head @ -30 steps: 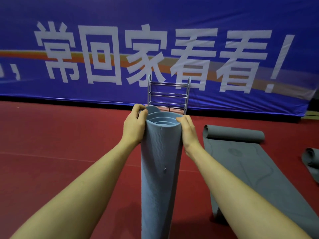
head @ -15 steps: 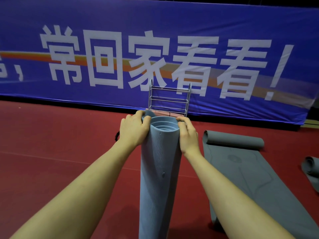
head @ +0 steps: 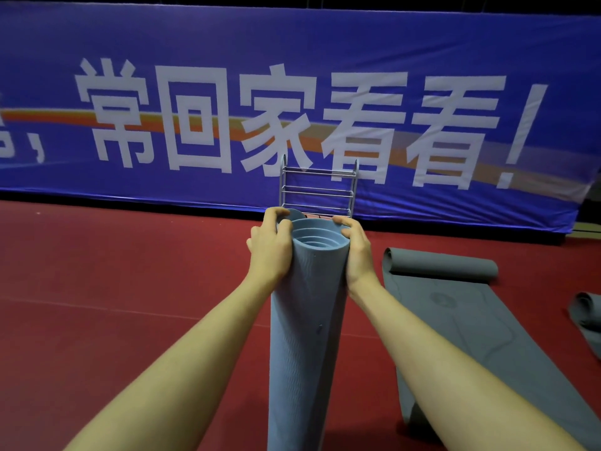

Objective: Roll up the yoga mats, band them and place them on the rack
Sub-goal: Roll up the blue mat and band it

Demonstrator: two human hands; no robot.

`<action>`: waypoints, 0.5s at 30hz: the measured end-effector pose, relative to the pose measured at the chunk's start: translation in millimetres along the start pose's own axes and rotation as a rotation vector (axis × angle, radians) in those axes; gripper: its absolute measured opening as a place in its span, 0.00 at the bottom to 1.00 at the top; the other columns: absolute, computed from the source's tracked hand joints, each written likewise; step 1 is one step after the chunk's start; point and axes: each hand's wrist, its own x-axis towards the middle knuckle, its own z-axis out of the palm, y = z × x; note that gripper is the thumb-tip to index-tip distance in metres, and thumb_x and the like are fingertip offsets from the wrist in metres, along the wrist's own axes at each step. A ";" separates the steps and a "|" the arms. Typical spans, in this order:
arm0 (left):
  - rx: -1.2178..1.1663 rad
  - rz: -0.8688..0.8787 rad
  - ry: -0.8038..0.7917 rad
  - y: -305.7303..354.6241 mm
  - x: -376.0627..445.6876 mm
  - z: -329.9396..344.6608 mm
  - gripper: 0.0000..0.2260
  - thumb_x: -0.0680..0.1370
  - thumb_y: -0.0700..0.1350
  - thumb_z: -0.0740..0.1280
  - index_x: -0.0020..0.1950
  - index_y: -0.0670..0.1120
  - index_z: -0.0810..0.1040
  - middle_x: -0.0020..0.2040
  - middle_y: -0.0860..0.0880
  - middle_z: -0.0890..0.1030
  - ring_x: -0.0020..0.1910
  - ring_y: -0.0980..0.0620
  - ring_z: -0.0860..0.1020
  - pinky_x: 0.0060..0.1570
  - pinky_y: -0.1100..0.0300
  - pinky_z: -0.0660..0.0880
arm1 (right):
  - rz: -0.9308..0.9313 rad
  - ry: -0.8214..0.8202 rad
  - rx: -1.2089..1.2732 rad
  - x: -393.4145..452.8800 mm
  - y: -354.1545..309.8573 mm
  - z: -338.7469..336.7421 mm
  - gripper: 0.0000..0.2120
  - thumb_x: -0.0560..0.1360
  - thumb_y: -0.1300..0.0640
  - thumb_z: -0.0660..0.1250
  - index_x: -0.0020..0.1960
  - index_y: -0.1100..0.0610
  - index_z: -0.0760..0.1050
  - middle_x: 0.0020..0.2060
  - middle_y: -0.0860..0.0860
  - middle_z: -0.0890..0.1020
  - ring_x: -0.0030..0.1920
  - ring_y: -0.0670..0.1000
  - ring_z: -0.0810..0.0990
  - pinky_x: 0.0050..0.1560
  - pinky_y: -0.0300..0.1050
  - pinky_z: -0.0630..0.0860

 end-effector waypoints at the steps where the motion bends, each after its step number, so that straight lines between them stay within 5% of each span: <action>1: -0.011 0.014 0.007 2.1 2.2 2.1 0.23 0.69 0.51 0.49 0.59 0.49 0.74 0.49 0.51 0.76 0.54 0.48 0.68 0.59 0.52 0.62 | -0.015 -0.008 0.004 4.9 -0.9 -2.7 0.11 0.77 0.63 0.55 0.50 0.56 0.75 0.46 0.55 0.80 0.48 0.54 0.78 0.49 0.47 0.73; 6: -0.019 0.028 -0.022 -4.9 7.5 15.2 0.21 0.71 0.52 0.51 0.59 0.51 0.75 0.52 0.53 0.77 0.55 0.49 0.70 0.61 0.52 0.62 | -0.028 -0.027 -0.028 14.6 4.5 -13.2 0.11 0.78 0.66 0.55 0.53 0.59 0.75 0.44 0.50 0.79 0.44 0.48 0.78 0.45 0.38 0.74; 10: -0.038 -0.013 -0.089 -18.0 22.1 13.5 0.12 0.72 0.56 0.53 0.46 0.59 0.75 0.43 0.61 0.78 0.54 0.52 0.75 0.66 0.46 0.63 | -0.034 -0.060 -0.193 24.1 12.7 -22.4 0.07 0.76 0.62 0.62 0.52 0.58 0.76 0.48 0.52 0.80 0.48 0.49 0.77 0.49 0.40 0.72; 15: 0.289 0.089 -0.124 -15.1 46.5 8.5 0.19 0.76 0.54 0.51 0.53 0.54 0.80 0.53 0.53 0.81 0.58 0.46 0.71 0.51 0.55 0.55 | -0.073 -0.104 -0.376 40.9 11.6 -29.4 0.07 0.73 0.65 0.62 0.47 0.55 0.75 0.43 0.48 0.78 0.44 0.50 0.73 0.43 0.40 0.69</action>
